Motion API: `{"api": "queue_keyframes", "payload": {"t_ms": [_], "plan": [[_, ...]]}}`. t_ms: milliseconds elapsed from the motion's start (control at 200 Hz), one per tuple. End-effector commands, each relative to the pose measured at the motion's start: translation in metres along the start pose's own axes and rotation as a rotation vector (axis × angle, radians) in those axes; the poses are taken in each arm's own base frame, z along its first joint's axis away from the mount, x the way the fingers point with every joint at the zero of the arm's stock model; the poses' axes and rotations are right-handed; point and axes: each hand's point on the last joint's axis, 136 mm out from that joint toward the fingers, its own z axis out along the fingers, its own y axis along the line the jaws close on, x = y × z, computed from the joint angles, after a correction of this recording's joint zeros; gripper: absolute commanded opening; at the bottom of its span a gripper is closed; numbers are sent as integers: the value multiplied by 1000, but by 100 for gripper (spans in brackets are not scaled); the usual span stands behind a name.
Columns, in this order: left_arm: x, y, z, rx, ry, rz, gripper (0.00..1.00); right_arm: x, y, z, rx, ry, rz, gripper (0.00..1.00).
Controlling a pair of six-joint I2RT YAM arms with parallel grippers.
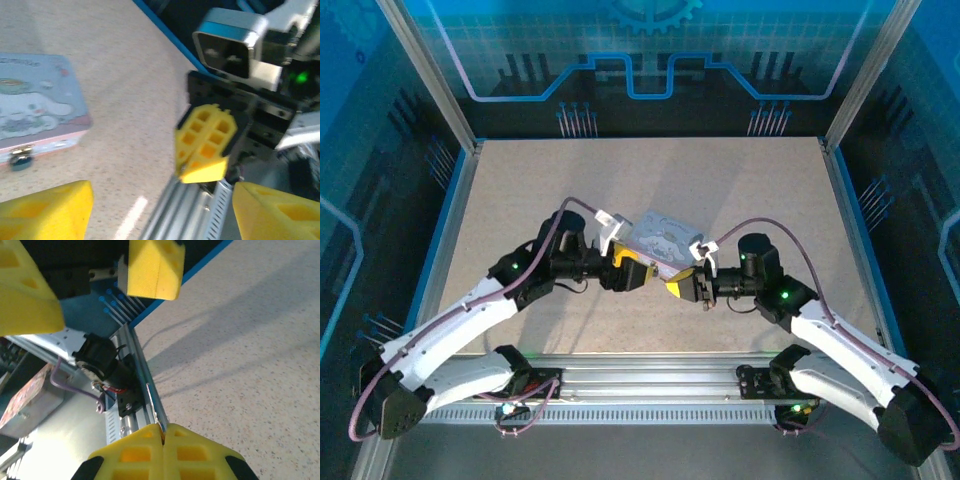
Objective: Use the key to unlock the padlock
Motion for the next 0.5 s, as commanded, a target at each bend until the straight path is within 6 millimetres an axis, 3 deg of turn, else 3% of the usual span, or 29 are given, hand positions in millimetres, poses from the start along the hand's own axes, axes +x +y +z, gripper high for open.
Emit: {"api": "queue_keyframes", "payload": {"t_ms": [0,270,495], "plan": [[-8,36,-1,-143,-144,-100,79,-8,-17,3,74,-60,72,0],[29,82,26,-206,-154,-249,81,-9,-59,16,208,-89,215,0],[43,105,48,-241,-119,-264,86,-19,-95,22,279,-126,290,0]]}}
